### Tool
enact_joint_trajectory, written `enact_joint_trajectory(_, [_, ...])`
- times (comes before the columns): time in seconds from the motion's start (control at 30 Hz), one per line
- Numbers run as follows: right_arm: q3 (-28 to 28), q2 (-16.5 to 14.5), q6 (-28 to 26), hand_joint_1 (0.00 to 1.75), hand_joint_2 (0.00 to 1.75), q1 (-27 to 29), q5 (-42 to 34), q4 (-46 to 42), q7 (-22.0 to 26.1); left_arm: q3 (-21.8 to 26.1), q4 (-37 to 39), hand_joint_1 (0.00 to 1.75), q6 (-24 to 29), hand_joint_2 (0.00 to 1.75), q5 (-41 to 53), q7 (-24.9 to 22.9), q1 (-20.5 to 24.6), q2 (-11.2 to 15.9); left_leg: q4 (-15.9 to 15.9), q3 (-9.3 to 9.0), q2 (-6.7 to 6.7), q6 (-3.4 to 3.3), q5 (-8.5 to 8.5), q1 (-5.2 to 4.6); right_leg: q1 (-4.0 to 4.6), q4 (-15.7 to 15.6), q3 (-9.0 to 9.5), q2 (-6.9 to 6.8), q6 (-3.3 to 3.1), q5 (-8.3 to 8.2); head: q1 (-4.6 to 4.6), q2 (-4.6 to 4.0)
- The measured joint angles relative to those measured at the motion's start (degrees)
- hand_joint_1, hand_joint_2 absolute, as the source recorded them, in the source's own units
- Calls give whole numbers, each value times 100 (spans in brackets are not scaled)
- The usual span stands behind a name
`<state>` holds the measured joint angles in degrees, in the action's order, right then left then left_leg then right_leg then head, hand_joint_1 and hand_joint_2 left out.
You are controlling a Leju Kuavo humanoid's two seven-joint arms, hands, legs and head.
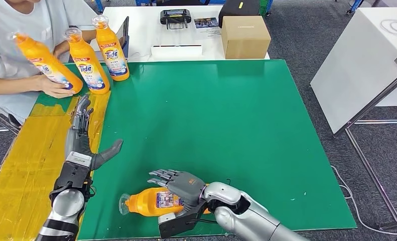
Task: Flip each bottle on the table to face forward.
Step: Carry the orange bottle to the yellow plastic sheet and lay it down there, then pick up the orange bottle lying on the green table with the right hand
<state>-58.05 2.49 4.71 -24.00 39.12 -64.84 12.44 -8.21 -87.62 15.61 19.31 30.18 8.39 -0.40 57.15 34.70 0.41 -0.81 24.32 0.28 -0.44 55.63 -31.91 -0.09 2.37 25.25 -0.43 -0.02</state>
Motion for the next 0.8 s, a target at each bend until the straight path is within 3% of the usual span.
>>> enact_joint_trajectory(0.23, [-267,65,55,0,175,-227,31,226,-96,-16,75,0,44,175,-46,9,42,-2,0,-1,0,0,0,0,0,0,0,0,0,0,0,0])
enact_joint_trajectory(0.53, [-415,84,-748,0,175,-305,1323,463,-1306,-8,41,0,141,175,-29,-50,-60,-6,0,-2,0,0,0,0,0,0,4,0,0,0,-1,0])
enact_joint_trajectory(0.8, [-289,107,-906,0,175,-214,2018,413,-1668,80,-109,0,148,175,53,-84,-257,-9,0,-3,-1,0,0,0,0,0,3,0,0,0,-1,0])
